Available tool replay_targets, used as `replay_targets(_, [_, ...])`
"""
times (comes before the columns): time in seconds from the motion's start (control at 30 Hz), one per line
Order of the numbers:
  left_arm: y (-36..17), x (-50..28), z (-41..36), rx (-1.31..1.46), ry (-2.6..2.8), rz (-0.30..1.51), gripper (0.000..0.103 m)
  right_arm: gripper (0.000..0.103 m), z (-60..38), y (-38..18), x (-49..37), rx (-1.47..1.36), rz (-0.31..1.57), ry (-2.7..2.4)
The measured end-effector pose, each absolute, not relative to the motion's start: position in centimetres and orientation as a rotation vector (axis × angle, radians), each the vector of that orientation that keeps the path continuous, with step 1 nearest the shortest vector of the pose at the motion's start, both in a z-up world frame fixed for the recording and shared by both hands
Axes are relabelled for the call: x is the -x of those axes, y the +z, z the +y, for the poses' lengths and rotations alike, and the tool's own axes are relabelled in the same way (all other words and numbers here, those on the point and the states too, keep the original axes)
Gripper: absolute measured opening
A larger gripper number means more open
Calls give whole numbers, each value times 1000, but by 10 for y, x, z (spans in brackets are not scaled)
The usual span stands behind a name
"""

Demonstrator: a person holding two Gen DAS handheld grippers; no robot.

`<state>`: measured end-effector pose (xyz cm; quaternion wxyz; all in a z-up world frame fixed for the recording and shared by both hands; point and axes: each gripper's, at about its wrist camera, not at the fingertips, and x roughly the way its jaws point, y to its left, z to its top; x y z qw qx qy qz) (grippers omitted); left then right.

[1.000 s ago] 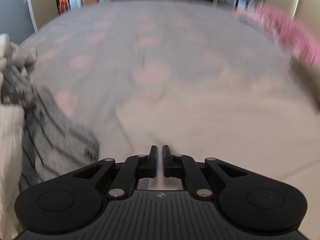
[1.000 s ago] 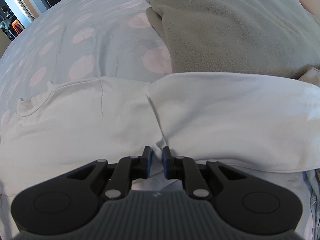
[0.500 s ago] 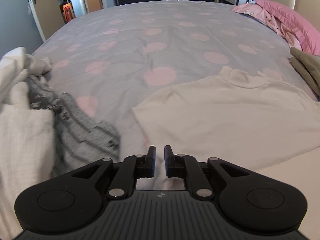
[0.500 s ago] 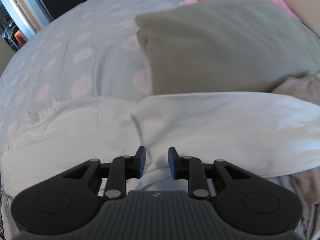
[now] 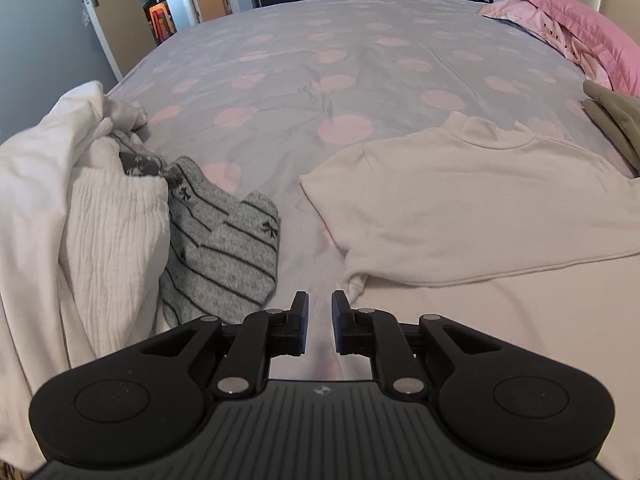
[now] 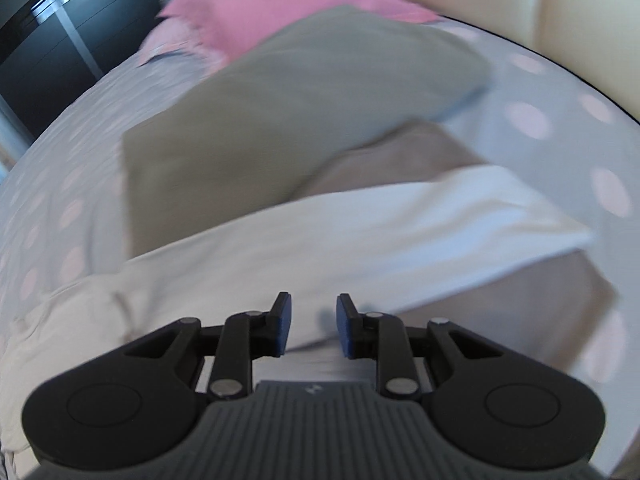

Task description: Fold clothes

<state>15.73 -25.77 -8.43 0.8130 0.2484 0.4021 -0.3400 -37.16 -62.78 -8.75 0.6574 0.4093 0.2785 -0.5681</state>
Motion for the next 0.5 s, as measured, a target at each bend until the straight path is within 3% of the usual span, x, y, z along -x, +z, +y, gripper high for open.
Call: replay_targets(0.5, [-104,-142,-250,-576,-622,893,15,29,-629,-109,503,-1205,340,-1460])
